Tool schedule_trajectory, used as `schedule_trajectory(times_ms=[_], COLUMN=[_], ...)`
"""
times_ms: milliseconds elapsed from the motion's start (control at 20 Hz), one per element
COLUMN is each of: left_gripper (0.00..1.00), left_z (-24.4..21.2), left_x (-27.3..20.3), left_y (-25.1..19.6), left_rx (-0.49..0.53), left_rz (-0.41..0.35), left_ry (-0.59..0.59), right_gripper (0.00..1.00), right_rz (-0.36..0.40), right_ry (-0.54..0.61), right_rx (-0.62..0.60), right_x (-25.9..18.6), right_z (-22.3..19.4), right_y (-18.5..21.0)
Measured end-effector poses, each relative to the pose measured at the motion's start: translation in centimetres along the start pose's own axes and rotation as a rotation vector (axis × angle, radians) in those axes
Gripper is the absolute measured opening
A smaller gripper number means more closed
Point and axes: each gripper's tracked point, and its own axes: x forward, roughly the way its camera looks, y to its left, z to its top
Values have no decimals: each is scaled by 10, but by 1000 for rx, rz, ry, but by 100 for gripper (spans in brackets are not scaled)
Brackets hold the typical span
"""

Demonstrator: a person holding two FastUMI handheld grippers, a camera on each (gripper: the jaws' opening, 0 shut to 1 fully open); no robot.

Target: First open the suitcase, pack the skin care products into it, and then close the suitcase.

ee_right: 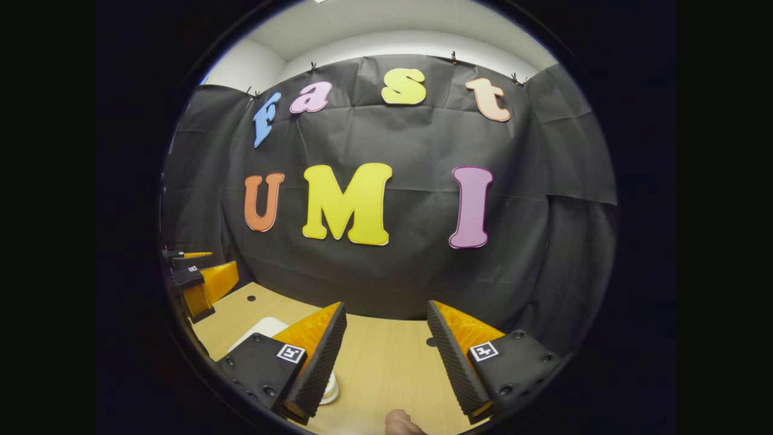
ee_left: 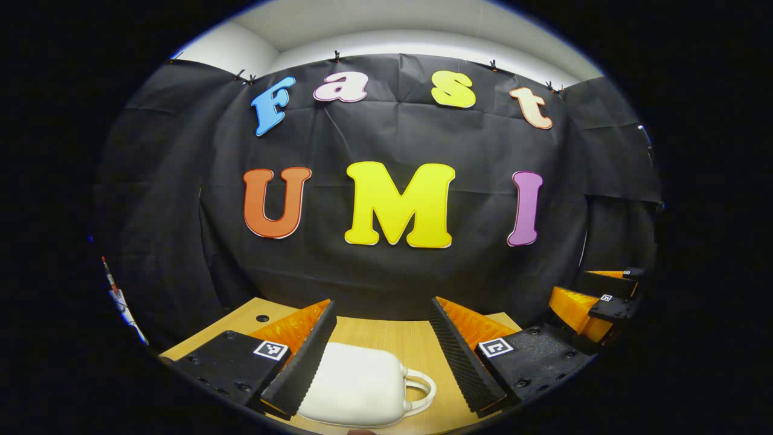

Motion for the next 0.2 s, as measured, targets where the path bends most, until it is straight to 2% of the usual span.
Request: schedule_trajectory(times_ms=[200], left_gripper=[98], left_z=[-2], left_x=[2], left_y=[-5], left_rx=[5], left_rz=[-15], left_ry=[8], right_gripper=[80], right_rz=[3], right_ry=[2], right_rx=[3], right_x=[3], right_z=[0], right_y=[2])
